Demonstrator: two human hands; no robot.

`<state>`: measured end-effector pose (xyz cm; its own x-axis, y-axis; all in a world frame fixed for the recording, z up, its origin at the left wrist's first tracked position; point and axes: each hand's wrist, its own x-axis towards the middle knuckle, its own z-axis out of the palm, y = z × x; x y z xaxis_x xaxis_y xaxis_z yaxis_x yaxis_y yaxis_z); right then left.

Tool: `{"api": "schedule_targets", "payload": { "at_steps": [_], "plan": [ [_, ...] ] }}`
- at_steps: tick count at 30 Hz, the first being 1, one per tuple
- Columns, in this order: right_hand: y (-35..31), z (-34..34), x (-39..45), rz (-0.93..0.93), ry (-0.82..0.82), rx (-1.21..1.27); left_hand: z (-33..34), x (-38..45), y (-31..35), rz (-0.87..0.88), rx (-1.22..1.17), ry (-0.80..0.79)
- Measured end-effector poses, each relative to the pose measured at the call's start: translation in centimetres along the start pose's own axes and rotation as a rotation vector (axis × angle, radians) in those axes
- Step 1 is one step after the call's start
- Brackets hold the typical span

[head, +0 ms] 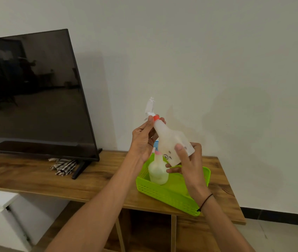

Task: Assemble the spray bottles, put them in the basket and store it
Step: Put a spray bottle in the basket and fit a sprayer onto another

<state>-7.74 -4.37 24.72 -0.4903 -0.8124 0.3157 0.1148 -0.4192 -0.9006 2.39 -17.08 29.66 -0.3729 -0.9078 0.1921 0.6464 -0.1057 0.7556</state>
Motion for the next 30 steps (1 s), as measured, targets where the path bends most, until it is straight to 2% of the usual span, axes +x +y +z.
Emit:
{"api": "schedule_targets", "payload": {
  "at_steps": [2,5,8,11,12,14,16,17,18,20,22,24,27,30],
  "plan": [
    [-0.5,-0.3,0.3,0.207,-0.039,0.153,-0.1,-0.2,0.0,-0.006,0.003,-0.027],
    [-1.2,-1.4,0.5,0.503,-0.231,0.418,-0.2,-0.2,-0.2,-0.012,0.002,-0.052],
    [-1.1,-1.6,0.2,0.656,-0.383,0.666,0.2,0.0,-0.1,0.012,0.03,-0.069],
    [-0.3,-0.8,0.4,0.567,-0.374,0.576,0.4,0.4,0.2,0.077,0.071,-0.034],
    [0.2,-0.7,0.6,0.463,-0.299,0.469,0.4,0.5,0.2,0.091,0.072,-0.004],
    [0.9,-0.4,0.7,0.129,-0.095,0.148,0.1,0.6,-0.1,0.095,0.057,0.045],
    [1.3,-0.1,0.4,-0.129,-0.01,-0.188,-0.3,0.5,-0.5,0.083,0.052,0.055],
    [1.5,-0.1,0.3,-0.138,-0.007,-0.228,-0.3,0.4,-0.6,0.071,0.056,0.044],
    [1.3,0.1,0.2,-0.081,-0.008,-0.157,-0.4,0.3,-0.5,0.055,0.059,0.023],
    [0.8,0.0,0.5,0.161,-0.042,0.098,-0.5,0.0,-0.3,0.022,0.076,-0.037],
    [0.2,-1.0,0.7,0.426,-0.172,0.306,-0.6,0.0,0.1,0.004,0.133,-0.096],
    [-0.1,-2.1,1.1,0.574,-0.315,0.474,-0.6,0.2,0.4,-0.006,0.205,-0.143],
    [-0.2,-2.4,1.3,0.587,-0.385,0.476,-0.6,0.5,0.3,-0.012,0.288,-0.177],
    [0.2,-1.1,1.0,0.394,-0.19,0.203,-0.6,0.7,-0.4,0.012,0.276,-0.14]
  ]
}}
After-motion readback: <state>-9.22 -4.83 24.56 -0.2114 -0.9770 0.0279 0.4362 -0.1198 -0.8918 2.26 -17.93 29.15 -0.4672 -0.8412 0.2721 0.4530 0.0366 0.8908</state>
